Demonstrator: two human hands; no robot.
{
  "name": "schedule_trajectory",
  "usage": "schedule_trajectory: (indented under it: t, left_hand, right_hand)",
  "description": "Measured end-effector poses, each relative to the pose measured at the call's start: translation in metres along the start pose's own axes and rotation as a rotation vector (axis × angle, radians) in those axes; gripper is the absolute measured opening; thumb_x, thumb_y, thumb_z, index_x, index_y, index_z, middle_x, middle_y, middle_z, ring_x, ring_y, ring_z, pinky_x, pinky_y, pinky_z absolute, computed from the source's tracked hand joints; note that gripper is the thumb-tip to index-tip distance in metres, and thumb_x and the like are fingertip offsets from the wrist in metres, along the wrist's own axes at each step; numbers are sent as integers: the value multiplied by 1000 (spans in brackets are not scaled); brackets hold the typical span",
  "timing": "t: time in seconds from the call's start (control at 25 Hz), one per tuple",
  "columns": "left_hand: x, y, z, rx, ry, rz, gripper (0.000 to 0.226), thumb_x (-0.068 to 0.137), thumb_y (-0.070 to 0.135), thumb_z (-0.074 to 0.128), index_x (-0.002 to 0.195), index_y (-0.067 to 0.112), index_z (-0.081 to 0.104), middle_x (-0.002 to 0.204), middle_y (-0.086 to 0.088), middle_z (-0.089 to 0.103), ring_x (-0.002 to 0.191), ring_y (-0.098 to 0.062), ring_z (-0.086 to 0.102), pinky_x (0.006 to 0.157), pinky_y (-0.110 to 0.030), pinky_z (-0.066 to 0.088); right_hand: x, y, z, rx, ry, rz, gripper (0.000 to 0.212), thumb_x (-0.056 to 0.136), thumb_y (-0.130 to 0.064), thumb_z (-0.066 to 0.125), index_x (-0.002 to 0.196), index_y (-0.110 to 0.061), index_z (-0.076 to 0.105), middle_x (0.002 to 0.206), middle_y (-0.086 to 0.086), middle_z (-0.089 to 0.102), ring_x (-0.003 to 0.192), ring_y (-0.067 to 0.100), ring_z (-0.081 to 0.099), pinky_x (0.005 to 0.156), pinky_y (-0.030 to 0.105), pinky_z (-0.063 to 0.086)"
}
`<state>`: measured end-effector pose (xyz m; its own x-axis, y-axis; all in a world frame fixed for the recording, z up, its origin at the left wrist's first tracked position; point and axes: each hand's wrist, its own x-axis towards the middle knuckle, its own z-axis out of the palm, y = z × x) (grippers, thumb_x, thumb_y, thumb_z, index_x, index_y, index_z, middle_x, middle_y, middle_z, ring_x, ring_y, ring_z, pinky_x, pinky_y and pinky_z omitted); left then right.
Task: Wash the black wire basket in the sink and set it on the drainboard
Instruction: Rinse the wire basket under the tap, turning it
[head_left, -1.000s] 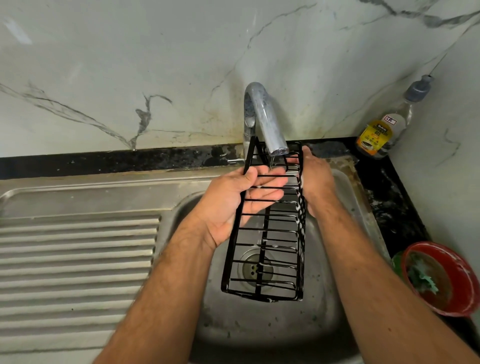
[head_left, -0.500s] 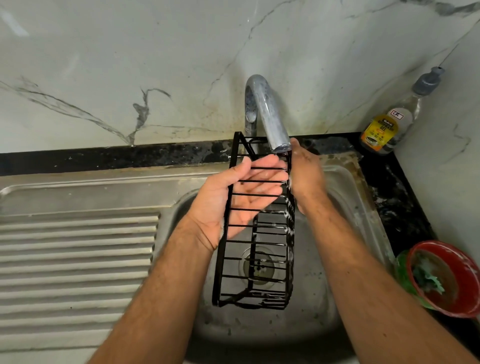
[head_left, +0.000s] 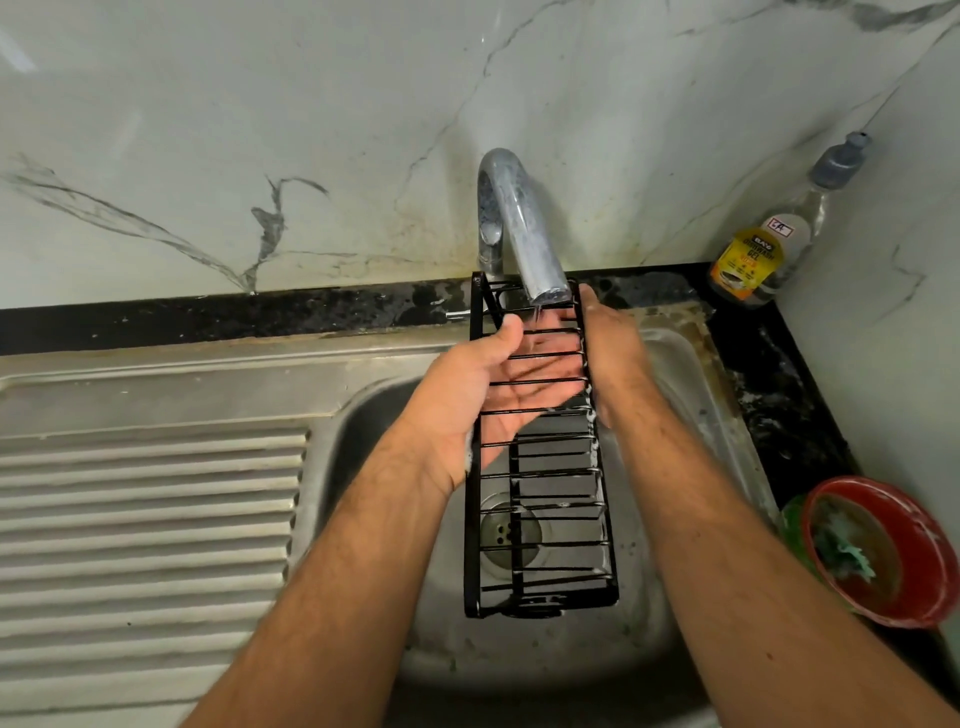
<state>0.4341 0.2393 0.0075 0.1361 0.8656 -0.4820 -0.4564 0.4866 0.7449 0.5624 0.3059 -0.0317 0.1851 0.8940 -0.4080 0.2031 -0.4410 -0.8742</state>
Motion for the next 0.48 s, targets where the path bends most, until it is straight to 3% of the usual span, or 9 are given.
schedule_trajectory:
  t: [0.08, 0.16, 0.24, 0.32, 0.4, 0.48]
  left_hand:
    - [4, 4, -1, -44, 22, 43, 36, 110, 28, 35, 112, 8, 65, 105, -16, 77, 91, -28, 77, 79, -38, 64]
    - [5, 9, -7, -60, 17, 76, 41, 111, 32, 31, 116, 8, 64, 107, -17, 77, 94, -28, 77, 78, -37, 64]
    - [3, 15, -12, -58, 2, 96, 46, 110, 38, 29, 114, 10, 65, 105, -16, 77, 94, -26, 76, 79, -36, 64]
    - [0, 20, -16, -33, -14, 105, 47, 109, 42, 29, 111, 14, 67, 103, -12, 78, 91, -24, 75, 82, -37, 60]
    - [-1, 21, -19, -12, -35, 114, 49, 108, 44, 29, 115, 15, 68, 110, -11, 77, 97, -27, 74, 87, -43, 59]
    - [-3, 19, -22, -25, -39, 115, 50, 108, 44, 29, 119, 15, 67, 112, -9, 76, 100, -28, 74, 81, -44, 63]
  right_hand:
    - [-15, -12, 2, 25, -31, -9, 54, 100, -52, 38, 72, -19, 71, 78, 2, 75, 85, 23, 71, 90, 44, 55]
    - [-31, -15, 5, 21, -111, -61, 49, 108, -40, 33, 82, -20, 69, 78, -3, 75, 84, 14, 69, 85, 28, 55]
    - [-41, -10, 8, 28, -167, -172, 45, 108, -42, 30, 120, -20, 67, 120, 0, 71, 116, 15, 63, 106, 29, 46]
    - [-57, -10, 8, 68, -190, -253, 50, 108, -45, 30, 150, -23, 45, 153, 0, 48, 142, 13, 42, 121, 39, 31]
    - [-68, -7, 6, 34, -218, -344, 57, 105, -52, 33, 158, -31, 27, 161, -7, 34, 149, 9, 29, 124, 41, 23]
    - [-78, -7, 2, -77, -262, -409, 63, 103, -50, 37, 160, -37, 13, 165, -8, 26, 151, 10, 23, 124, 42, 22]
